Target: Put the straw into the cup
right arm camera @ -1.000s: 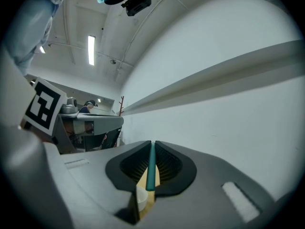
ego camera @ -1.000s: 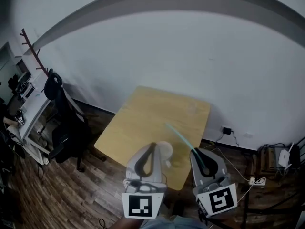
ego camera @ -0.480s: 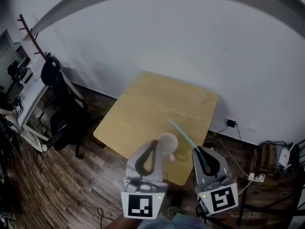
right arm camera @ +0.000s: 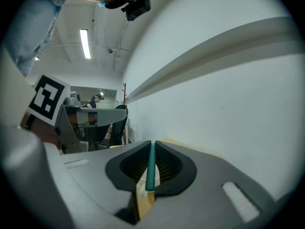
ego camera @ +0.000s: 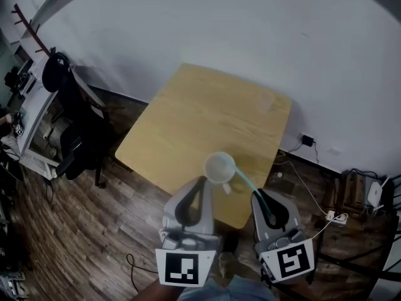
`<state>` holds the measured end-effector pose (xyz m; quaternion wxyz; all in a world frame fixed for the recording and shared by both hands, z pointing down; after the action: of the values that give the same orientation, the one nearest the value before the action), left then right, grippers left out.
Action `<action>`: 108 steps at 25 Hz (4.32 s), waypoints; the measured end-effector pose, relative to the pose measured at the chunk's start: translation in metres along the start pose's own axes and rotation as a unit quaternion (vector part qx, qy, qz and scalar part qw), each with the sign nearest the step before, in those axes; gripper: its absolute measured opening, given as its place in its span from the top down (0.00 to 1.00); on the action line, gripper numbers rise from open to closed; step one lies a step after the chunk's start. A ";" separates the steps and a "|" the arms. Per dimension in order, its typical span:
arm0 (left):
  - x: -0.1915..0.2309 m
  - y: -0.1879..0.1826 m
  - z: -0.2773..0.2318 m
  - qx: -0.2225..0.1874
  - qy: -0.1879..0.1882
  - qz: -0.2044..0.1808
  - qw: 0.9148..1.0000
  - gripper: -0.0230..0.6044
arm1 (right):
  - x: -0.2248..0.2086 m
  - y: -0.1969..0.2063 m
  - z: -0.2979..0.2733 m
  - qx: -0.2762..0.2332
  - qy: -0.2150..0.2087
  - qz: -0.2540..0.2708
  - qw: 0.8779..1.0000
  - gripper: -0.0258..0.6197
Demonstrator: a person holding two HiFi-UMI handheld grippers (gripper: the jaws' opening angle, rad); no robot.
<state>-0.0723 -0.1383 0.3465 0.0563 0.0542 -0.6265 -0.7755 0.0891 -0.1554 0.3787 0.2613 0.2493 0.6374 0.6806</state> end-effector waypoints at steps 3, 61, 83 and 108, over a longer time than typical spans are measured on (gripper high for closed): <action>0.002 0.005 0.003 0.003 -0.006 0.004 1.000 0.94 | 0.004 0.011 0.002 0.021 -0.003 -0.015 1.000 0.91; 0.022 0.009 -0.006 0.014 0.020 0.032 0.999 0.94 | 0.005 0.014 -0.040 0.022 0.005 -0.007 1.000 0.83; 0.003 -0.074 -0.013 -0.078 0.066 -0.031 0.994 0.94 | 0.020 -0.114 -0.053 -0.117 0.005 0.057 0.992 0.95; 0.018 -0.091 -0.031 -0.120 0.044 -0.020 0.992 0.94 | 0.020 -0.123 -0.062 -0.133 0.001 0.062 0.989 0.95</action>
<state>-0.0870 -0.1517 0.2506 0.0744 0.0930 -0.5244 -0.8431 0.0371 -0.1811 0.2523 0.2488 0.2503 0.5254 0.7742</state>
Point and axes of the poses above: the fingertips, and each gripper's own axes: z backward along the fingers, x to its left, y out of its underside, the point moved 7 cm from there along z, backward along the fingers, and after that the axes turned 12 degrees about -x, right-handed, at the moved point
